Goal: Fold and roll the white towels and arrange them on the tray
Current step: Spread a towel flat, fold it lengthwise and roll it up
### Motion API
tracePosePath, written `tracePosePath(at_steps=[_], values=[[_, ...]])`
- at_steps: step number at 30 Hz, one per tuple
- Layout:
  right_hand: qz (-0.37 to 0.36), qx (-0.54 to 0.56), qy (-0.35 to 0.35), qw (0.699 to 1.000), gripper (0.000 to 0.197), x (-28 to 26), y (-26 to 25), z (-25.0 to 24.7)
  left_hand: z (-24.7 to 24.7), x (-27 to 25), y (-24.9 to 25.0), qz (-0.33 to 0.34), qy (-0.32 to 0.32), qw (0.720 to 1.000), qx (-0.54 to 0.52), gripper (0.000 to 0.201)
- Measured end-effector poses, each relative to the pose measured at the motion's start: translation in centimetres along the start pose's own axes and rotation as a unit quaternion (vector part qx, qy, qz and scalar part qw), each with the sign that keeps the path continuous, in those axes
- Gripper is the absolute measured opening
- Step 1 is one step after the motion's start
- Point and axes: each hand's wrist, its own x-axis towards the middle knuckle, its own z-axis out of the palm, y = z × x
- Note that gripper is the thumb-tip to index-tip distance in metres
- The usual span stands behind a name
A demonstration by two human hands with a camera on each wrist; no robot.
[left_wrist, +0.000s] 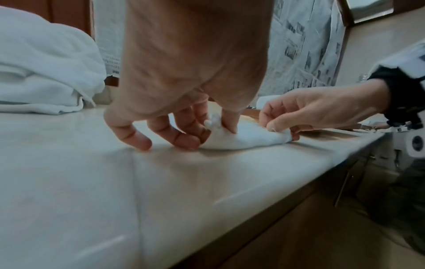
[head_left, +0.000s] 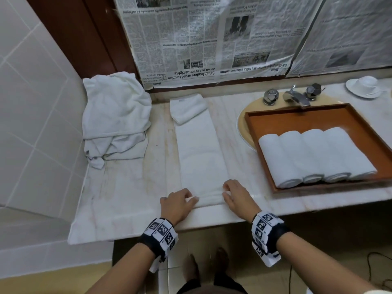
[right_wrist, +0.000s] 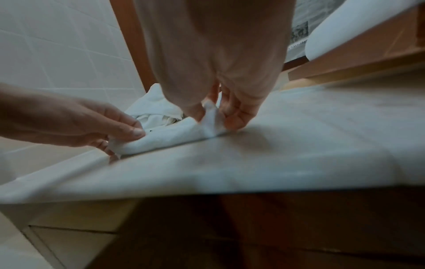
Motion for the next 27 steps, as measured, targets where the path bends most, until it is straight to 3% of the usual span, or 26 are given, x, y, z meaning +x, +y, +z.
tracePosePath(at_steps=[4,7,10,11,14,18,22,25,27], values=[[-0.070,-0.072,0.050,0.994,0.005,-0.5,0.6,1.0,1.1,0.1,0.2,-0.020,0.086,0.995,-0.036,0.028],[-0.127,-0.205,0.057,0.969,0.017,-0.4,0.4,0.7,2.2,-0.4,-0.1,0.081,0.157,0.984,0.024,0.014],[-0.154,-0.285,0.025,0.946,0.023,-0.4,-0.5,0.4,3.3,-1.0,-0.2,0.172,0.164,0.968,0.083,0.012],[-0.157,-0.301,0.011,0.940,0.027,-0.2,-0.6,0.5,3.4,-1.3,0.0,0.178,0.162,0.967,0.089,0.009],[-0.156,-0.325,-0.010,0.933,0.030,0.6,-1.1,0.3,3.4,-1.7,0.8,0.155,0.144,0.971,0.115,0.033],[-0.126,-0.236,-0.032,0.963,0.019,1.9,-1.4,-0.6,3.2,-1.0,1.5,0.126,0.126,0.972,0.153,0.028],[-0.018,-0.051,-0.077,0.996,0.023,2.7,-1.1,-1.9,2.5,-1.0,1.3,0.085,0.103,0.982,0.136,0.029],[0.006,0.037,-0.054,0.998,0.020,2.3,-0.3,-1.9,1.5,-1.0,0.5,0.070,0.072,0.995,0.018,0.033],[0.002,0.078,-0.033,0.996,0.016,1.8,0.4,-1.5,0.7,-1.0,-0.1,0.041,0.078,0.990,-0.109,0.022]])
